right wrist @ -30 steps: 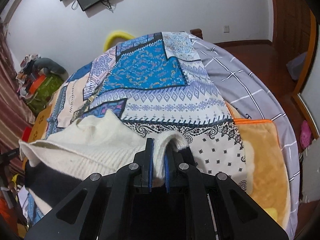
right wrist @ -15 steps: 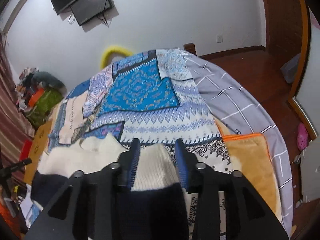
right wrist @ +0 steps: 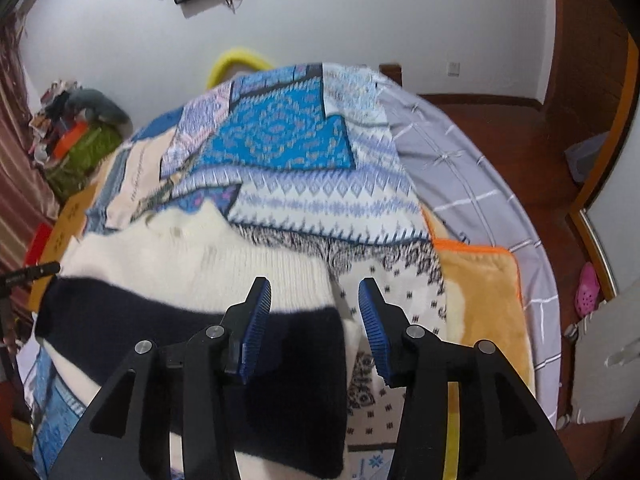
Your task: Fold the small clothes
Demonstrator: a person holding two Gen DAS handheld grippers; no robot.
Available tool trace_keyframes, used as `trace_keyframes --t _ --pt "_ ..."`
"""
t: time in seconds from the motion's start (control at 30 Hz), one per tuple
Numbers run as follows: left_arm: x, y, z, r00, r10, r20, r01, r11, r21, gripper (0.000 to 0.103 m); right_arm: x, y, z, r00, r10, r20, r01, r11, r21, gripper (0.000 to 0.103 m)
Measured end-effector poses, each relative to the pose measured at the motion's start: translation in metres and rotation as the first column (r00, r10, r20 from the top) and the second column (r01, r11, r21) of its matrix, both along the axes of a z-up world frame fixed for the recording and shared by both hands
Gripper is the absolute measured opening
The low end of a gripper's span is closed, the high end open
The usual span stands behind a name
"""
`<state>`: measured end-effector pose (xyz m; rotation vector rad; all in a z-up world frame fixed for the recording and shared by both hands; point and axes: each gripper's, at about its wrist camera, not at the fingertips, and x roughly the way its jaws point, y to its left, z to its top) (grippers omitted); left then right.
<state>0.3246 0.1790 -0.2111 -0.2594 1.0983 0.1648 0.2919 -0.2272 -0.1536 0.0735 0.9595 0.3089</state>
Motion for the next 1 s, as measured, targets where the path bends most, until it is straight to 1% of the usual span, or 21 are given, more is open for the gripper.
trace_keyframes --t 0.07,0.13,0.2,0.37,0.43,0.47,0.5,0.57,0.63,0.73,0.83,0.9,1.0 --pt "0.008 -0.005 -0.008 0.999 -0.025 -0.032 0.024 1.0 -0.021 0.06 0.001 -0.001 -0.01 1.0 -0.003 -0.025 0.003 1.0 0.0 0.042" --pt "0.014 -0.008 -0.015 0.998 -0.039 -0.052 0.037 0.999 -0.04 0.06 0.003 -0.002 -0.019 0.999 -0.005 -0.051 0.005 1.0 0.008 0.042" --pt "0.02 -0.01 -0.019 0.997 -0.05 -0.056 0.048 0.998 -0.049 0.06 0.004 -0.003 -0.027 0.997 -0.006 -0.073 0.008 1.0 0.021 0.042" --pt "0.031 -0.018 -0.021 0.996 -0.083 -0.034 0.082 0.996 -0.016 0.059 0.004 0.0 -0.038 0.996 0.001 -0.085 0.001 1.0 0.024 0.042" --pt "0.034 -0.02 -0.02 0.996 -0.09 -0.023 0.09 0.996 0.007 0.051 0.004 0.001 -0.04 0.997 0.005 -0.08 -0.003 1.0 0.016 0.042" --pt "0.035 -0.021 -0.02 0.995 -0.097 -0.017 0.098 0.995 0.018 0.041 0.004 0.002 -0.041 0.997 0.006 -0.078 -0.005 1.0 0.014 0.042" --pt "0.036 -0.022 -0.02 0.994 -0.106 -0.013 0.107 0.994 0.031 0.026 0.003 0.003 -0.042 0.997 0.006 -0.076 -0.005 1.0 0.012 0.042" --pt "0.037 -0.023 -0.019 0.994 -0.108 -0.006 0.108 0.992 0.06 0.01 0.003 0.004 -0.044 0.997 0.009 -0.076 -0.008 1.0 0.009 0.042" --pt "0.036 -0.021 -0.017 0.996 -0.092 0.011 0.091 0.993 0.081 0.008 0.002 0.005 -0.046 0.997 0.014 -0.075 -0.014 1.0 -0.001 0.042" --pt "0.03 -0.014 -0.009 0.997 -0.052 0.059 0.045 0.992 0.118 0.007 0.001 0.007 -0.048 0.997 0.021 -0.07 -0.023 1.0 -0.019 0.042" --pt "0.024 -0.001 0.0 0.994 -0.003 0.106 -0.009 0.993 0.116 0.007 0.0 0.009 -0.049 0.998 0.024 -0.065 -0.026 0.999 -0.03 0.042" --pt "0.023 0.007 -0.002 0.995 0.012 0.102 -0.022 0.995 0.101 0.007 0.001 0.009 -0.049 0.998 0.023 -0.067 -0.025 0.999 -0.031 0.042" --pt "0.024 0.011 -0.014 0.998 0.014 0.06 -0.019 0.996 0.091 0.007 0.0 0.01 -0.048 0.998 0.018 -0.066 -0.021 0.999 -0.032 0.042"
